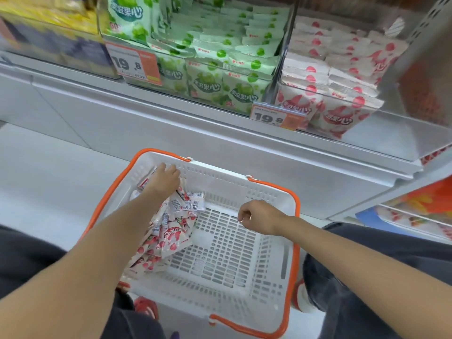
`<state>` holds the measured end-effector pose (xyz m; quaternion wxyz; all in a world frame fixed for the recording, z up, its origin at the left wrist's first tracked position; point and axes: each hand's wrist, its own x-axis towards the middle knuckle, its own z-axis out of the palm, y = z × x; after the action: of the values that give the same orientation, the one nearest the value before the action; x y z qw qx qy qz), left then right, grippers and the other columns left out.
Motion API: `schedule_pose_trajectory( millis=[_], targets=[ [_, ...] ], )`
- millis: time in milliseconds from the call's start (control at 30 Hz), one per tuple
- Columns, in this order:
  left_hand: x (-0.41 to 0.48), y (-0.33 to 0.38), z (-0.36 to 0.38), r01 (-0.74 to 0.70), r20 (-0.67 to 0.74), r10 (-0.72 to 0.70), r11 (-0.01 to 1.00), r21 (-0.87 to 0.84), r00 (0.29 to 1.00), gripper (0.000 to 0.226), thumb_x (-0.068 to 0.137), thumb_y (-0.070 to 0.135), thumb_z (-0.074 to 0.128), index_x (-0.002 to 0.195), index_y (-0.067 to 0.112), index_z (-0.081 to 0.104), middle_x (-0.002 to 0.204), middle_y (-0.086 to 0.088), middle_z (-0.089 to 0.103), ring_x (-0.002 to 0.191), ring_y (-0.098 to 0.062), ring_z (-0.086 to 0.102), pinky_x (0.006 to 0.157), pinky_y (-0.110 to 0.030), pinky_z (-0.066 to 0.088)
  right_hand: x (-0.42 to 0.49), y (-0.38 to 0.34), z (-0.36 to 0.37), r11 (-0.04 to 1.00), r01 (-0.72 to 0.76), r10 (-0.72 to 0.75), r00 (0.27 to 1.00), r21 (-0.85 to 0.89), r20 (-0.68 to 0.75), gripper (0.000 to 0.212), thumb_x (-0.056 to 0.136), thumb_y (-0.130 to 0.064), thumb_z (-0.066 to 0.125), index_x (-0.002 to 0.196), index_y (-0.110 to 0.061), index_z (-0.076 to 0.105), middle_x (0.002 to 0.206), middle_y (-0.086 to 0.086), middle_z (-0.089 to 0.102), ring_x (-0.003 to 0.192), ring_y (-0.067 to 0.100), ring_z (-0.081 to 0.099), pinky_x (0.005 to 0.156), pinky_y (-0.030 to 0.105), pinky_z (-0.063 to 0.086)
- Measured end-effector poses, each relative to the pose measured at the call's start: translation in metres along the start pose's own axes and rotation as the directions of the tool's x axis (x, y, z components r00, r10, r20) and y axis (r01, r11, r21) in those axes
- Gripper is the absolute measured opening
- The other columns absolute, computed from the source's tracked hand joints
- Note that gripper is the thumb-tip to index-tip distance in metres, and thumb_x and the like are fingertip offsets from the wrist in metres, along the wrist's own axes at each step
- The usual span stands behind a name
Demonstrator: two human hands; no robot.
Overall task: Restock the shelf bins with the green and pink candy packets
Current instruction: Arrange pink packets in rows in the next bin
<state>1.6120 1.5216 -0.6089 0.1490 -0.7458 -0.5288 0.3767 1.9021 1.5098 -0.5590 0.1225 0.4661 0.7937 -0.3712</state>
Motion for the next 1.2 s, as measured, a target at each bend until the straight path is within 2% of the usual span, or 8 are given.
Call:
schedule_pose_trajectory(
  millis=[133, 233, 333, 467, 567, 900, 1067, 1200],
  targets=[
    [0.0, -0.005, -0.014, 0.012, -0.035, -0.016, 0.995, -0.099, 0.999, 0.031, 0.094, 0.008, 0.052, 0.124, 0.016, 0.057, 0.126, -0.002, 0.057, 0.122, -0.023, 0.049, 0.099, -0.035, 0.037, -0.005, -0.002, -0.007, 0.998, -0.004, 0.005, 1.0, 0.066, -0.01, 0.02, 0.09, -0.009, 0.054, 0.099, -0.017, 0.07, 0.086, -0.01, 0.06, 0.081, 0.011, 0.06, 0.071, 0.019, 0.047],
    [0.002, -0.011, -0.049, 0.118, -0.047, -0.164, 0.857, -0.502, 0.985, 0.016, 0.097, 0.022, 0.055, 0.112, 0.016, 0.056, 0.112, -0.004, 0.064, 0.107, -0.026, 0.06, 0.087, -0.034, 0.043, -0.007, 0.002, -0.018, 0.98, -0.027, 0.035, 0.999, 0.196, -0.039, 0.015, 0.09, -0.008, 0.057, 0.098, -0.013, 0.069, 0.079, -0.011, 0.062, 0.076, 0.009, 0.059, 0.071, 0.02, 0.048],
    [0.005, -0.014, -0.088, 0.134, 0.058, -0.248, 0.303, -0.943, 0.967, 0.016, 0.091, 0.022, 0.066, 0.087, 0.016, 0.051, 0.09, -0.005, 0.062, 0.087, -0.029, 0.06, 0.073, -0.034, 0.048, -0.009, 0.007, -0.029, 0.901, -0.083, 0.142, 0.984, 0.427, -0.107, 0.01, 0.09, -0.013, 0.063, 0.099, -0.011, 0.067, 0.086, -0.001, 0.064, 0.083, 0.016, 0.06, 0.078, 0.03, 0.051],
    [-0.006, -0.001, -0.139, 0.115, 0.208, -0.114, -0.537, -0.836, 0.972, 0.025, 0.088, 0.011, 0.071, 0.073, 0.01, 0.051, 0.079, -0.014, 0.061, 0.077, -0.025, 0.066, 0.069, -0.032, 0.061, -0.023, 0.001, -0.049, 0.614, -0.157, 0.261, 0.965, 0.773, -0.011, 0.042, 0.091, -0.045, 0.062, 0.119, -0.014, 0.059, 0.113, 0.002, 0.06, 0.104, 0.016, 0.058, 0.088, 0.031, 0.052],
    [-0.019, 0.009, -0.17, 0.124, 0.173, 0.016, -0.758, -0.641, 0.985, 0.013, 0.09, 0.006, 0.067, 0.098, 0.004, 0.056, 0.088, -0.016, 0.061, 0.08, -0.022, 0.064, 0.065, -0.025, 0.061, -0.034, -0.003, -0.06, 0.393, -0.046, 0.217, 0.975, 0.919, -0.043, 0.036, 0.093, -0.04, 0.061, 0.116, -0.012, 0.062, 0.107, 0.004, 0.065, 0.098, 0.018, 0.061, 0.089, 0.032, 0.054],
    [-0.026, 0.015, -0.232, -0.1, 0.072, -0.211, -0.703, -0.704, 0.975, 0.032, 0.095, 0.041, 0.059, 0.09, 0.011, 0.065, 0.081, -0.007, 0.069, 0.071, -0.021, 0.065, 0.074, -0.034, 0.057, -0.073, -0.005, -0.086, 0.274, 0.228, 0.274, 0.913, 0.934, -0.303, 0.035, 0.083, -0.016, 0.075, 0.113, -0.003, 0.065, 0.103, 0.014, 0.073, 0.089, 0.025, 0.071, 0.076, 0.034, 0.058],
    [-0.023, 0.017, -0.244, -0.289, -0.05, -0.59, -0.318, -0.903, 0.806, 0.043, 0.097, 0.038, 0.056, 0.065, 0.008, 0.053, 0.06, -0.008, 0.055, 0.062, -0.036, 0.061, 0.056, -0.043, 0.054, -0.088, -0.013, -0.09, 0.276, 0.303, 0.257, 0.891, 0.912, -0.374, 0.034, 0.083, -0.019, 0.076, 0.112, -0.005, 0.066, 0.101, 0.012, 0.074, 0.081, 0.019, 0.071, 0.066, 0.027, 0.056],
    [-0.03, -0.003, -0.265, -0.392, -0.365, -0.567, 0.081, -0.917, 0.739, 0.038, 0.097, 0.035, 0.056, 0.064, 0.019, 0.047, 0.056, 0.006, 0.049, 0.052, -0.013, 0.046, 0.052, -0.033, 0.031, -0.103, -0.01, -0.113, 0.29, 0.238, 0.137, 0.948, 0.927, -0.286, 0.027, 0.087, -0.015, 0.07, 0.112, -0.006, 0.063, 0.1, 0.01, 0.073, 0.084, 0.017, 0.069, 0.074, 0.025, 0.058]
  ],
)
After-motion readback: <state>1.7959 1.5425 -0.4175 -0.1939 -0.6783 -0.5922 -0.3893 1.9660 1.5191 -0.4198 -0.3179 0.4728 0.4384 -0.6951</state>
